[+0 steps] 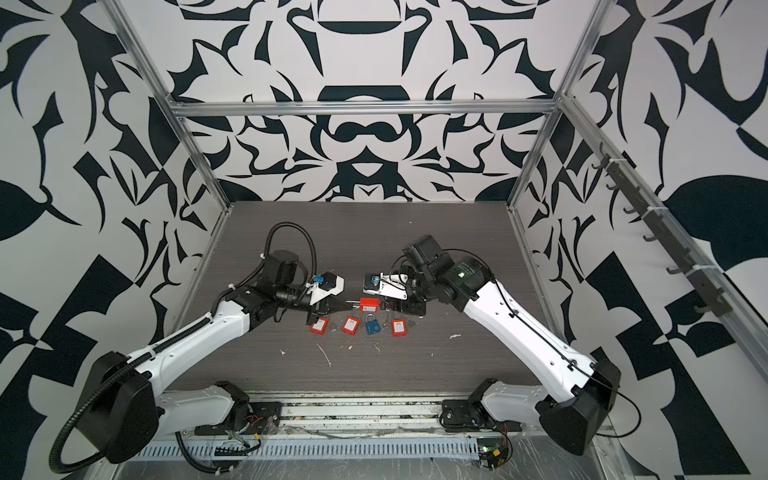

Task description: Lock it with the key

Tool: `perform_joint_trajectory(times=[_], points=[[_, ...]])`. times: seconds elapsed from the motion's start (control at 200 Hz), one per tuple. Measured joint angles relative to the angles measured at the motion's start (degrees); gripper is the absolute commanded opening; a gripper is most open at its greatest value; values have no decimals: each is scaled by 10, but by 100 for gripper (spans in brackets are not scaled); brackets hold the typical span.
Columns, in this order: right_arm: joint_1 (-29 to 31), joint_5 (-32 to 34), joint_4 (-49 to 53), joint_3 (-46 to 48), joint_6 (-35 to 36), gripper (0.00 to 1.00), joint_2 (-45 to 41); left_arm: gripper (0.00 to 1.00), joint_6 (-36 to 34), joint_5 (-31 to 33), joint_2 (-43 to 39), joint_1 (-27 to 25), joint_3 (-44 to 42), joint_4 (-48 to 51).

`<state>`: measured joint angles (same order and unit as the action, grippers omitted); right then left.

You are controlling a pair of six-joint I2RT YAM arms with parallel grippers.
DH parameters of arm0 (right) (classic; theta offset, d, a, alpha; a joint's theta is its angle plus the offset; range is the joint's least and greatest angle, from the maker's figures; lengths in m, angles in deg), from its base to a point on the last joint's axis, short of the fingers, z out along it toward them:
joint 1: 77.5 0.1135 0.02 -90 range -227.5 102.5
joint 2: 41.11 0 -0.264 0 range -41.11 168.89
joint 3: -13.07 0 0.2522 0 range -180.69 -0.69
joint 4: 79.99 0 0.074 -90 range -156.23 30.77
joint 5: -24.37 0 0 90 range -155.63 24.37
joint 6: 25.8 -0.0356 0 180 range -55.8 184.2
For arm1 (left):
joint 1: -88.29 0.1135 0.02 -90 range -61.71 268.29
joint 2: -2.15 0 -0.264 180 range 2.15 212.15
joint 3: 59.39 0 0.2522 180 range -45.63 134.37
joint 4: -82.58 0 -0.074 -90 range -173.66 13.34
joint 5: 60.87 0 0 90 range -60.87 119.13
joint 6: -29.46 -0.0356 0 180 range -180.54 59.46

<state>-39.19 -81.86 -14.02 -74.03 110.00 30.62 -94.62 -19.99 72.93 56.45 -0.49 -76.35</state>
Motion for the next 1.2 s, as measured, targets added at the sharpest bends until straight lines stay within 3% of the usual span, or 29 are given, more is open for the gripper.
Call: perform_joint_trajectory(times=[0.525, 1.035, 1.2], points=[[-10, -47, 46, -44, -21, 49, 86, 0, 0, -2, -5, -4, 5, 11], [9, 39, -75, 38, -48, 47, 47, 0, 12, 6, -5, -5, 11, 2], [9, 16, -43, 44, -13, 46, 18, 0, 9, 4, -5, -8, 15, 7]])
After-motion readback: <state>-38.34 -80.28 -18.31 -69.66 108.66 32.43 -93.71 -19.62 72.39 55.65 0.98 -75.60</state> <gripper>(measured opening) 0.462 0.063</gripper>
